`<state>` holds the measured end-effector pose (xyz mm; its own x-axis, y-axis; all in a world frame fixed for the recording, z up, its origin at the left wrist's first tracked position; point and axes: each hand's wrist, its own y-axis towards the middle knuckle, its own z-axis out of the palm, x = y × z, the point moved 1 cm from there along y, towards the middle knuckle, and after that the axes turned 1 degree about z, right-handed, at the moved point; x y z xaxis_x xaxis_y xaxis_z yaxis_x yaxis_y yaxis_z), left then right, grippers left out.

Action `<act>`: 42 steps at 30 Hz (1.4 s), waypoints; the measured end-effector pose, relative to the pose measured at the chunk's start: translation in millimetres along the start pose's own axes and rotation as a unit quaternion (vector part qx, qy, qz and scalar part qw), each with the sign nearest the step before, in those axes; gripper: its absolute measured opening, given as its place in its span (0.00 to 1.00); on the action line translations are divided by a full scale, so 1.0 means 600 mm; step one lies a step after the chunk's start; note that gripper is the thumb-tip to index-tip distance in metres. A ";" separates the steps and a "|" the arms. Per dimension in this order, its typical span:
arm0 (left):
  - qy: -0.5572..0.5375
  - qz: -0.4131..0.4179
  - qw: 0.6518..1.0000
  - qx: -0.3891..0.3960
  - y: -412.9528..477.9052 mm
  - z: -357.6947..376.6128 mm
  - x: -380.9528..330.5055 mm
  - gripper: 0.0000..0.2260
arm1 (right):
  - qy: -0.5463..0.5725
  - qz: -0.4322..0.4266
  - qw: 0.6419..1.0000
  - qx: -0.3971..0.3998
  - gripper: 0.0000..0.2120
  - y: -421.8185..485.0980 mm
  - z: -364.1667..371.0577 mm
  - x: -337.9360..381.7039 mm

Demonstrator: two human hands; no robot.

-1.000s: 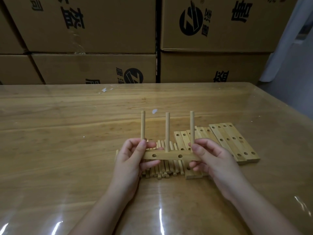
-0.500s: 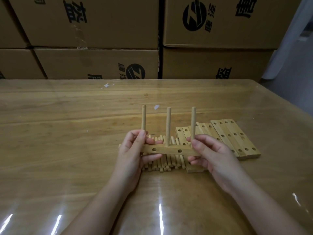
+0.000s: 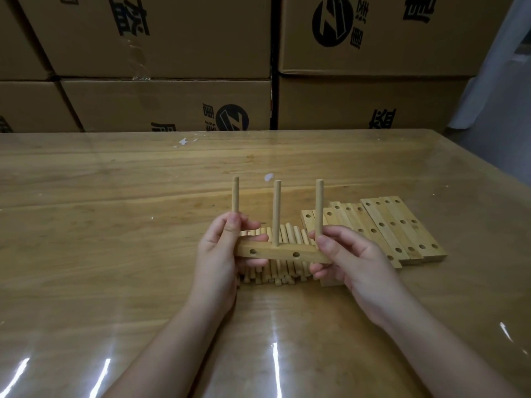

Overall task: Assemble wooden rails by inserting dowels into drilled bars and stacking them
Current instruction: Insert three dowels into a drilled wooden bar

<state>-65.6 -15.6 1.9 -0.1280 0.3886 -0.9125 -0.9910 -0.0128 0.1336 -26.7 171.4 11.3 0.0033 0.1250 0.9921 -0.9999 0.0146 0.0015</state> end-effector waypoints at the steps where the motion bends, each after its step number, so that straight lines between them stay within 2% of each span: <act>1: 0.003 0.002 1.000 -0.003 0.000 0.000 -0.001 0.09 | -0.001 0.000 1.000 0.002 0.15 -0.001 0.001 0.000; 12: 0.028 0.030 0.999 -0.024 -0.004 0.006 0.003 0.10 | -0.004 0.002 1.000 0.004 0.14 -0.001 -0.003 0.006; 16: 0.029 0.037 0.999 -0.016 -0.007 0.009 0.007 0.11 | -0.013 0.000 1.000 0.010 0.17 -0.002 -0.008 0.012; 21: 0.040 0.038 0.998 -0.001 -0.011 0.015 0.010 0.11 | -0.049 -0.013 0.998 -0.030 0.21 -0.003 -0.003 0.012; 26: 0.042 0.043 0.998 0.025 -0.014 0.017 0.012 0.10 | -0.069 -0.020 0.996 -0.054 0.17 0.000 -0.006 0.012; 33: 0.019 0.043 0.998 0.049 -0.016 0.022 0.014 0.10 | -0.074 -0.033 0.994 -0.080 0.16 0.004 -0.013 0.013; 37: 0.012 0.040 0.998 0.052 -0.015 0.022 0.013 0.10 | -0.080 -0.042 0.992 -0.092 0.10 0.006 -0.014 0.009; 40: 0.039 0.039 0.997 0.060 -0.017 0.021 0.015 0.11 | -0.070 -0.045 0.991 -0.101 0.09 0.006 -0.018 0.009; 42: 0.088 0.046 0.993 0.069 -0.019 0.019 0.017 0.12 | -0.062 -0.049 0.991 -0.107 0.11 0.007 -0.020 0.012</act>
<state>-55.0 -0.9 -4.3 -0.2350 0.2253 -0.9455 -0.9611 0.0911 0.2606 -30.4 184.6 17.1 0.0852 -0.0108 0.9963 -0.9691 0.2315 0.0854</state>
